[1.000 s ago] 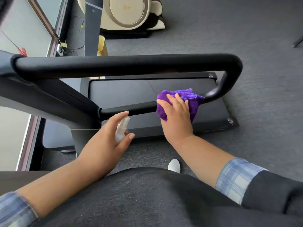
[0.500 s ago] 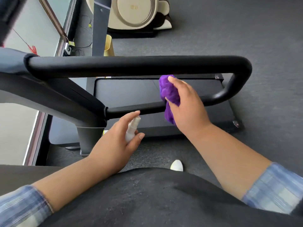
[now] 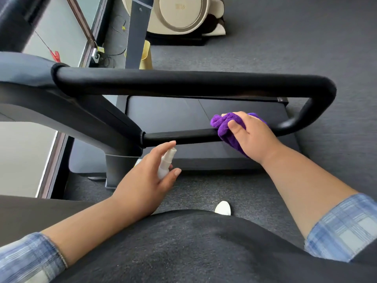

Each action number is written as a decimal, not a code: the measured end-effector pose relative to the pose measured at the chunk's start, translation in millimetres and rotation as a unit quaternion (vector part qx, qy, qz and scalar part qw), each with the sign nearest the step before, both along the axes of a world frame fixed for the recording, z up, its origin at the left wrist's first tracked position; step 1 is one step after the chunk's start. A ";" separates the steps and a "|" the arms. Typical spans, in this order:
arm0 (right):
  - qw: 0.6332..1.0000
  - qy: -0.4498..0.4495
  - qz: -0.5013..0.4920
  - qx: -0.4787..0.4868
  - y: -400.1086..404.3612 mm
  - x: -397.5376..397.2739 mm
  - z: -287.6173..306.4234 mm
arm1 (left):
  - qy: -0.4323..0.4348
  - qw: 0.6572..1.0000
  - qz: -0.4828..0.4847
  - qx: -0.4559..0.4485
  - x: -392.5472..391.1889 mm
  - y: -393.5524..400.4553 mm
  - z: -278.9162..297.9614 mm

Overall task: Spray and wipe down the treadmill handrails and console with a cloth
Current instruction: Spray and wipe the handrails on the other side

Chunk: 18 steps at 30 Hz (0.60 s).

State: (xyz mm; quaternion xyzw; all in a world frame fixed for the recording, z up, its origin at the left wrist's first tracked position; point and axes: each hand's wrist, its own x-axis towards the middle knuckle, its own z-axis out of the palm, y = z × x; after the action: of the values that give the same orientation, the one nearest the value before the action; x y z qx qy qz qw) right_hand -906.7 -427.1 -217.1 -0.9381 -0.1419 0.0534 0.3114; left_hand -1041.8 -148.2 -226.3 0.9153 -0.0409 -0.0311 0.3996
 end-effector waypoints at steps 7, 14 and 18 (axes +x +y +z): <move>0.954 -0.079 0.083 -0.277 23.0 -3.6 -13.4 | 0.009 1.000 0.018 -0.012 1.6 4.2 -4.1; 0.910 -0.176 0.055 -0.372 33.0 7.9 -26.5 | 0.018 0.999 0.029 -0.014 3.6 8.4 -3.5; 0.908 -0.173 0.111 -0.366 38.6 13.1 -25.9 | 0.030 0.998 0.047 -0.013 1.0 17.5 -5.2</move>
State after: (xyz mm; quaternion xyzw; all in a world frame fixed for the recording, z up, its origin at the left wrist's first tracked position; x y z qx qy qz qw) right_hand -893.6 -388.5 -243.1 -0.9591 -0.2667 -0.0271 -0.0909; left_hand -1040.7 -130.7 -231.4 0.9094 0.0135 -0.0391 0.4139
